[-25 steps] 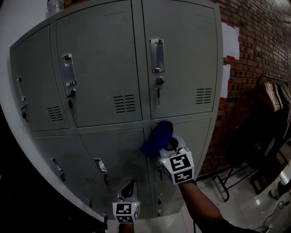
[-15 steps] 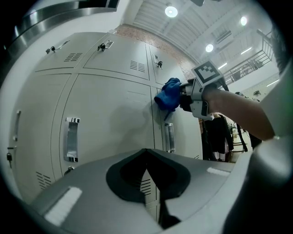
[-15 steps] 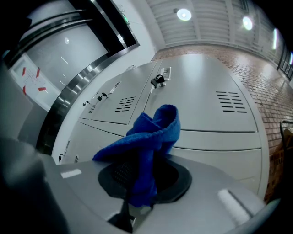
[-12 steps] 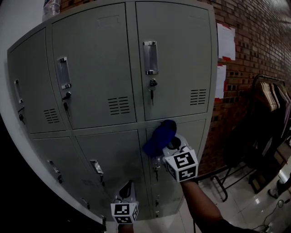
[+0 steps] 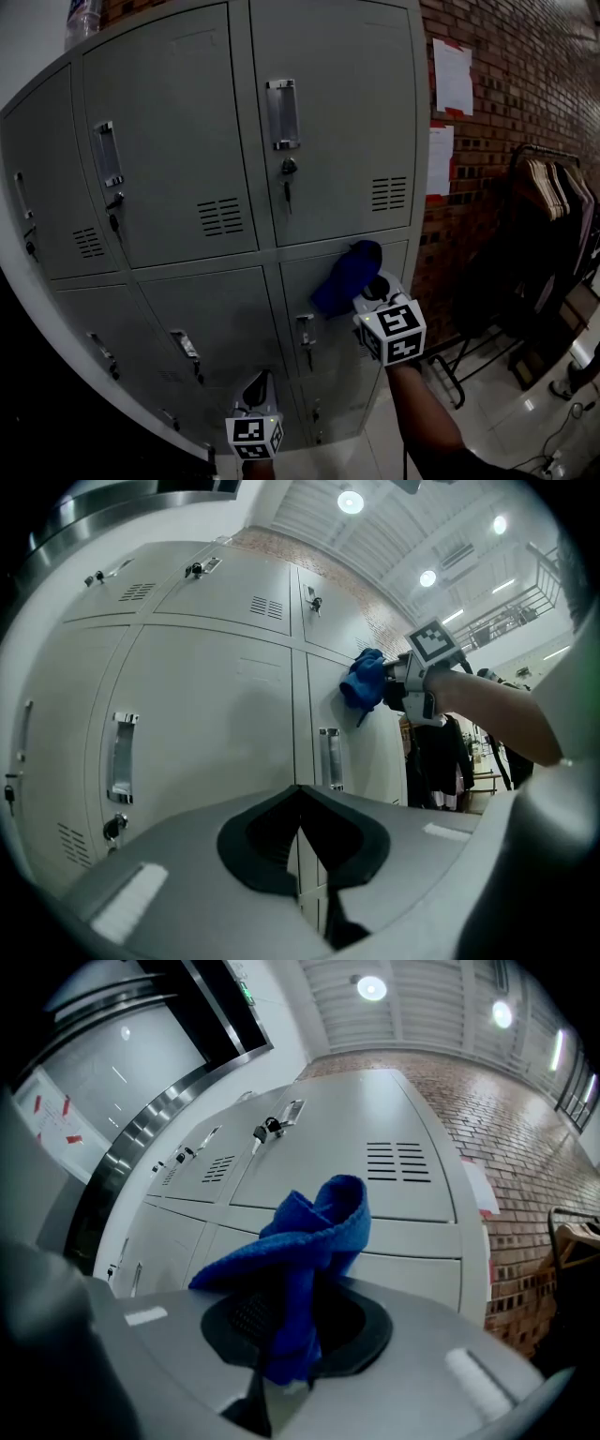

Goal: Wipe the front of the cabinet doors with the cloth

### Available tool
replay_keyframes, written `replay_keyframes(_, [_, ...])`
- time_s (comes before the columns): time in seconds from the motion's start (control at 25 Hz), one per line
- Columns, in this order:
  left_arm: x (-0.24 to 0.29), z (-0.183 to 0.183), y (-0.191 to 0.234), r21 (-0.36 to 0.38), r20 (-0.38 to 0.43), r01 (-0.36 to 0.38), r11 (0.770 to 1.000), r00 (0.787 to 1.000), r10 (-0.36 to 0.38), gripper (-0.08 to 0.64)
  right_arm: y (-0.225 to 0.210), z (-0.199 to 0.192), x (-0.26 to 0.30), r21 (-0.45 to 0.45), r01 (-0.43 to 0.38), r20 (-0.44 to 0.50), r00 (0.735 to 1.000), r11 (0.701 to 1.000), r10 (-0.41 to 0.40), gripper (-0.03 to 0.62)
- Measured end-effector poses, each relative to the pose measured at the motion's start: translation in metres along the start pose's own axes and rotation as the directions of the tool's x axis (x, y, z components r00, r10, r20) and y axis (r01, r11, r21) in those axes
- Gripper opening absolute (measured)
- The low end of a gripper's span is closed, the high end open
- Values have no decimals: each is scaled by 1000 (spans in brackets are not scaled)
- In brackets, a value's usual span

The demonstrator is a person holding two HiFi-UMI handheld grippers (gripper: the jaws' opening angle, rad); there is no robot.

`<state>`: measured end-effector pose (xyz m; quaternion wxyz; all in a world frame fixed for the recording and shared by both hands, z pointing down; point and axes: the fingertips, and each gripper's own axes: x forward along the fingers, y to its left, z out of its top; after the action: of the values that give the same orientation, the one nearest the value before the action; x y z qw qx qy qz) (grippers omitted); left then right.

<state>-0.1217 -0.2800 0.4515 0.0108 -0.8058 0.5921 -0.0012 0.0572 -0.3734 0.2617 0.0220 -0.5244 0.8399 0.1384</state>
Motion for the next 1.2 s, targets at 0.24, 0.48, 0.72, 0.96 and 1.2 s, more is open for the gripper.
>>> replay_keyframes(0.24, [4,-2,-6,-9,-3,-3,1000,1000,3,17,-32,-7,-11,-2,41,-17,999,999,-41,71])
replay_keyframes(0.48, [3,0,-11,-16,7,-6,1000,1000,6,17,-71,-20,-26,0,103,-43,994,995,-103,72])
replay_keyframes(0.72, [2,3,-16,-14,12,-9,1000,1000,10,17,-100,-29,-37,-7,127,-60,990,992,-127,72])
replay_keyframes(0.96, [4,-2,-26,-8,-3,9,1000,1000,-9,17,-105,-31,-40,-13,136,-70,988,991,-137,72])
replay_keyframes(1.2, [-2,-6,-21,-4,-13,11,1000,1000,-11,17,-60,-26,-48,11,78,-47,996,997,-77,78])
